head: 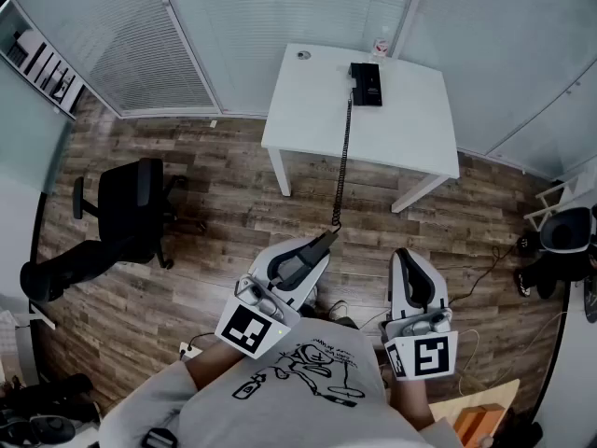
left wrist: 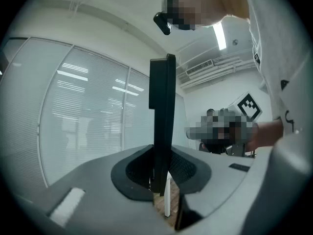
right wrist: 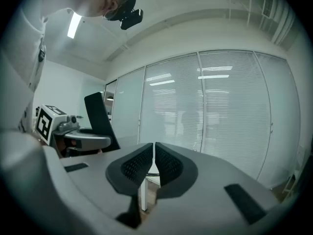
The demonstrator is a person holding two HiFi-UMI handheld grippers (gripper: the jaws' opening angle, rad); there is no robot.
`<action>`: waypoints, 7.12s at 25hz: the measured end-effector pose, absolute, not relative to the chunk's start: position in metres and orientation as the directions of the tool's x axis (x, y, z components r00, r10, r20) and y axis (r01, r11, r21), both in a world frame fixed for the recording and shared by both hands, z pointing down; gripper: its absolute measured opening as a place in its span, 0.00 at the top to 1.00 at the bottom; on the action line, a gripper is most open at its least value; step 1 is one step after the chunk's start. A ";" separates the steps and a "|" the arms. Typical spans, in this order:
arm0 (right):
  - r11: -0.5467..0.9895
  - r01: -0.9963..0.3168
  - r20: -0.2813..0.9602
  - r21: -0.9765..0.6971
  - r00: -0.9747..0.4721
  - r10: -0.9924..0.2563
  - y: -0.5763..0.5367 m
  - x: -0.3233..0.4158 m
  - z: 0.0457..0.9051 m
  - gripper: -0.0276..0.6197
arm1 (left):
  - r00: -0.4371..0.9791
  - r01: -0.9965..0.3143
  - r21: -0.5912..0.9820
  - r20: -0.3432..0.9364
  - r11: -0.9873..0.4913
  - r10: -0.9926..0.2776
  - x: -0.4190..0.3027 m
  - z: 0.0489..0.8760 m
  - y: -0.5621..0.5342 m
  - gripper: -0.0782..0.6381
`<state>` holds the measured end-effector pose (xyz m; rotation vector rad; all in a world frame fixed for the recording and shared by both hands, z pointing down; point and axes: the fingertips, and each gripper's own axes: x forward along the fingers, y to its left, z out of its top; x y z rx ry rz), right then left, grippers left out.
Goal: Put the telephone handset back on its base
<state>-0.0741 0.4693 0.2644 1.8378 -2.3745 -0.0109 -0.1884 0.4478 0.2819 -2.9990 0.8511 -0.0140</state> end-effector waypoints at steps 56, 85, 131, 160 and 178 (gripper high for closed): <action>0.253 -0.965 0.071 -0.073 -0.258 -0.963 0.195 0.183 0.298 0.93 | 0.849 -0.485 -0.080 0.197 -0.871 -0.491 0.064 0.325 0.177 0.79; 0.369 -0.929 0.089 -0.007 -0.368 -0.926 0.033 0.141 0.287 0.93 | 0.847 -0.504 0.001 0.196 -0.864 -0.494 0.047 0.342 0.035 0.79; 0.547 -0.811 0.608 -0.207 -0.545 -0.577 -0.049 0.054 0.571 0.91 | 0.960 -0.201 0.480 0.269 -0.854 -0.074 0.066 0.466 -0.096 0.79; 0.433 -0.838 0.596 -0.333 -0.543 -0.592 -0.036 0.059 0.594 0.93 | 0.976 -0.215 0.707 0.174 -0.674 -0.129 0.071 0.568 -0.143 0.71; 0.391 -0.841 0.600 -0.374 -0.541 -0.589 -0.053 0.067 0.606 0.93 | 0.990 -0.140 0.907 0.118 -0.398 -0.079 0.080 0.622 -0.162 0.69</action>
